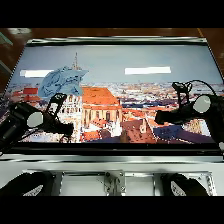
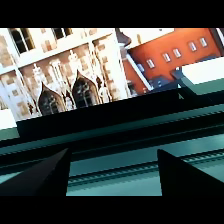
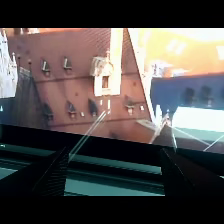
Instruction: Fold the shirts.
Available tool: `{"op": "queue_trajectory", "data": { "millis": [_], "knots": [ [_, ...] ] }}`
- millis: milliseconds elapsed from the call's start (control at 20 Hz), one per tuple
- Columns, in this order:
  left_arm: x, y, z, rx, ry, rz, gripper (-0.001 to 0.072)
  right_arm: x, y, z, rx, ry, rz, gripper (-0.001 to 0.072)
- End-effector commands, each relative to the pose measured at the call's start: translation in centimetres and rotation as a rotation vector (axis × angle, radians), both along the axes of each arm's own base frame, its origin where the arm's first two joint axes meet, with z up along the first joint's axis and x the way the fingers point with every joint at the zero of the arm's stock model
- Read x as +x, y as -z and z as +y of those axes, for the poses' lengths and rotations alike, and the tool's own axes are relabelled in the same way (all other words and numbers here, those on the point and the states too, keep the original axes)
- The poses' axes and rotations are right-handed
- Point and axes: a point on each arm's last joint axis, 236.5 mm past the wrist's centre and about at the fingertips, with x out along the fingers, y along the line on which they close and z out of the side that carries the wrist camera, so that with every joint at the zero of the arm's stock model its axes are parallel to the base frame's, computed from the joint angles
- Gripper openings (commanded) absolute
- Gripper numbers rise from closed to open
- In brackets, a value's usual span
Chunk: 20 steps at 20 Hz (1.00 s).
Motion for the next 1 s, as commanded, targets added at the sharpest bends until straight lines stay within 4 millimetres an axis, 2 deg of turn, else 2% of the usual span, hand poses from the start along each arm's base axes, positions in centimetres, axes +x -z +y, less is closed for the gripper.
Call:
{"op": "queue_trajectory", "data": {
  "millis": [0, 650, 700, 800, 950],
  "knots": [
    [0.0, 0.0, 0.0, 0.0, -0.001, 0.0, 0.0588, 0.0, 0.0, 0.0, 0.0, 0.0, 0.0, 0.0695],
    [0.0, 0.0, 0.0, 0.0, -0.001, 0.0, 0.0588, 0.0, 0.0, 0.0, 0.001, 0.0, -0.001, 0.0695],
    [0.0, 0.0, 0.0, 0.0, 0.0, 0.001, 0.0589, 0.4, -0.1, 0.0, 0.001, 0.004, -0.02, 0.0694],
    [0.0, 0.0, 0.0, 0.0, -0.001, 0.001, 0.0588, 1.2, -0.6, 1.0, 0.046, 0.015, -0.052, 0.0694],
    [0.3, 0.0, -0.4, -0.014, 0.0, -0.011, 0.0588, 1.2, -0.8, 1.8, 0.083, 0.017, -0.048, 0.0694]
  ]
}}
